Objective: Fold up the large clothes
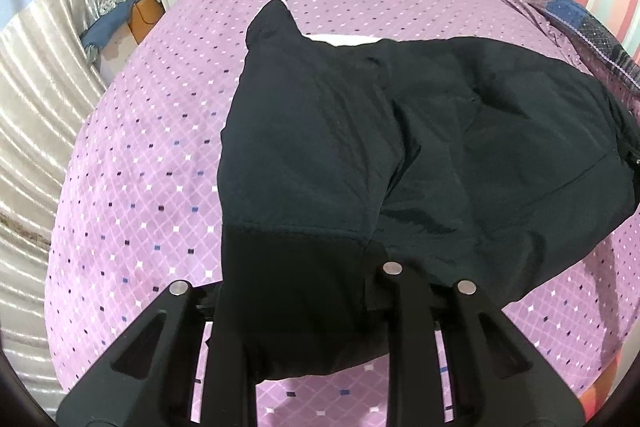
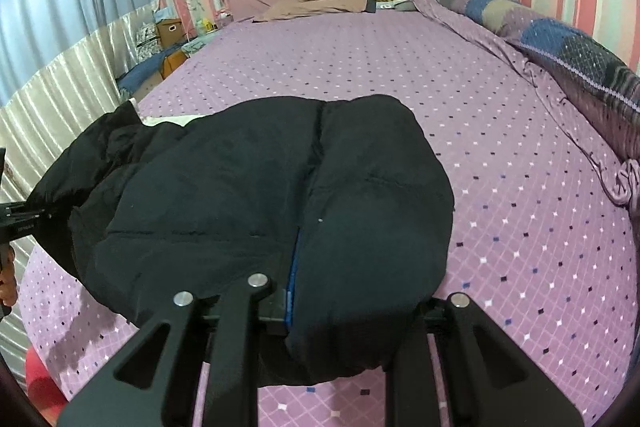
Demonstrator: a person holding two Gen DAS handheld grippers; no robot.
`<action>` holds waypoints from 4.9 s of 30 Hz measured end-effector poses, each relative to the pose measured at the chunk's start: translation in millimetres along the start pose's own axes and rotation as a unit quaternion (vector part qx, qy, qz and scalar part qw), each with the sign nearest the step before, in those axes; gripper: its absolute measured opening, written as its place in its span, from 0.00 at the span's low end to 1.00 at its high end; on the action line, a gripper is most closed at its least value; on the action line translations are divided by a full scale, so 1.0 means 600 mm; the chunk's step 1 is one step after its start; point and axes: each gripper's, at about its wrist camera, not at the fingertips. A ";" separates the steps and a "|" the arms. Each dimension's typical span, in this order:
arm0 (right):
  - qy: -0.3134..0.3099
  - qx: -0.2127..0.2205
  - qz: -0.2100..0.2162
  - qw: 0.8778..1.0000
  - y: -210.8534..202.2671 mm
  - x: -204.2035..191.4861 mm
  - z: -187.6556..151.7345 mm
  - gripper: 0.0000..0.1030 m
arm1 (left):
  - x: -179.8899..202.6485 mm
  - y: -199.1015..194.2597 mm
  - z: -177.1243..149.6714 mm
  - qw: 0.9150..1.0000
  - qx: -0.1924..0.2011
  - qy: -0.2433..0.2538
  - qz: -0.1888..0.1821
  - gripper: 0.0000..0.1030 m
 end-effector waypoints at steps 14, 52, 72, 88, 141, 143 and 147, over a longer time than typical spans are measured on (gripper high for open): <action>0.009 -0.038 0.000 0.999 0.031 0.030 -0.029 0.26 | -0.010 0.032 -0.052 1.000 0.012 -0.008 -0.012 0.34; 0.020 0.142 -0.169 0.975 -0.003 0.048 -0.155 0.94 | -0.064 0.018 -0.182 0.969 0.217 -0.037 0.113 0.97; 0.059 0.140 -0.178 0.972 -0.017 0.074 -0.182 0.96 | -0.096 0.034 -0.207 0.970 0.191 -0.052 0.140 0.97; 0.063 0.190 -0.118 0.973 -0.160 -0.065 -0.129 0.98 | -0.016 -0.161 -0.151 0.961 0.241 -0.049 0.126 0.97; -0.005 0.188 -0.095 0.977 -0.356 -0.305 0.062 0.98 | 0.107 -0.410 -0.038 0.964 0.248 -0.059 0.078 0.97; -0.004 0.186 -0.095 0.978 -0.354 -0.302 0.061 0.98 | 0.111 -0.406 -0.037 0.964 0.246 -0.055 0.082 0.97; -0.003 0.186 -0.100 0.978 -0.350 -0.297 0.059 0.98 | 0.119 -0.393 -0.036 0.967 0.235 -0.048 0.081 0.97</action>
Point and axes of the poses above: each gripper's, at about its wrist camera, not at the fingertips, and y roughly the way its jaws point, x to its right, z to its top, and after that the axes turned 15 degrees about x, right-handed
